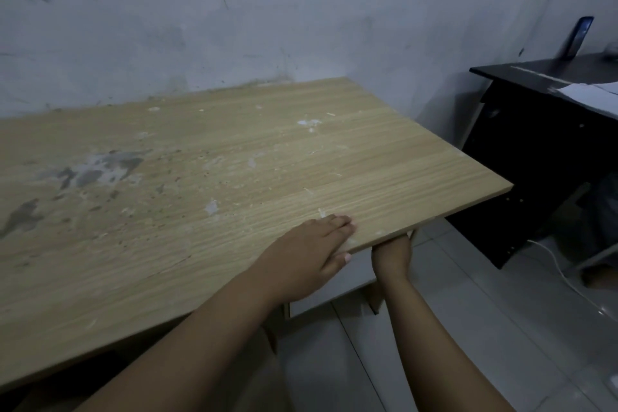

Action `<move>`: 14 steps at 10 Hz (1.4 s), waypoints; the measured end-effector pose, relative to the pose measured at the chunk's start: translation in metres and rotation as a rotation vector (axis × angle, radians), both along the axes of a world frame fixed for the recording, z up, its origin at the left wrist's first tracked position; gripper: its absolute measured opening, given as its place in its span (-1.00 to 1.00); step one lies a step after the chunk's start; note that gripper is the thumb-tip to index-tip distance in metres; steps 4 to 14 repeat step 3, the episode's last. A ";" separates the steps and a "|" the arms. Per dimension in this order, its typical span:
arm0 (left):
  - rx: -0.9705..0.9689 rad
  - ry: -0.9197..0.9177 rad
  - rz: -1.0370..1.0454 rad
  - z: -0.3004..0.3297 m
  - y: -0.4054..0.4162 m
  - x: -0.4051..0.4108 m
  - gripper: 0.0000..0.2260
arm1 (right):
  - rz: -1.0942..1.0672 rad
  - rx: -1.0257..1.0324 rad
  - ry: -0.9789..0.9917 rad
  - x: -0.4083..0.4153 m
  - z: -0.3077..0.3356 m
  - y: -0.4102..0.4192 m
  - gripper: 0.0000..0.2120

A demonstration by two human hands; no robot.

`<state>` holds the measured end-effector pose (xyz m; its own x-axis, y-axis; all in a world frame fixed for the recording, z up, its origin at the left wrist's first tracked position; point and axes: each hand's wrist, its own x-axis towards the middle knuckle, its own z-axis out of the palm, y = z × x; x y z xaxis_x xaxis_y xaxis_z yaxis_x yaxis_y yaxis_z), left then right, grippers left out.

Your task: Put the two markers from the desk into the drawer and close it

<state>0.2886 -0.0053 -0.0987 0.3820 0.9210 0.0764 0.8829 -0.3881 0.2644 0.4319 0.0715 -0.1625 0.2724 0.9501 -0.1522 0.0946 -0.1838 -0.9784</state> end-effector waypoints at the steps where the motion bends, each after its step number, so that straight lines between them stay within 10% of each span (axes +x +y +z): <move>1: 0.020 0.026 -0.007 -0.003 -0.005 -0.003 -0.50 | 0.019 0.080 -0.038 0.011 0.001 -0.019 -0.70; 14: 0.045 0.047 -0.003 -0.002 -0.021 -0.009 -0.47 | -0.030 0.191 -0.137 0.026 0.009 -0.051 -0.47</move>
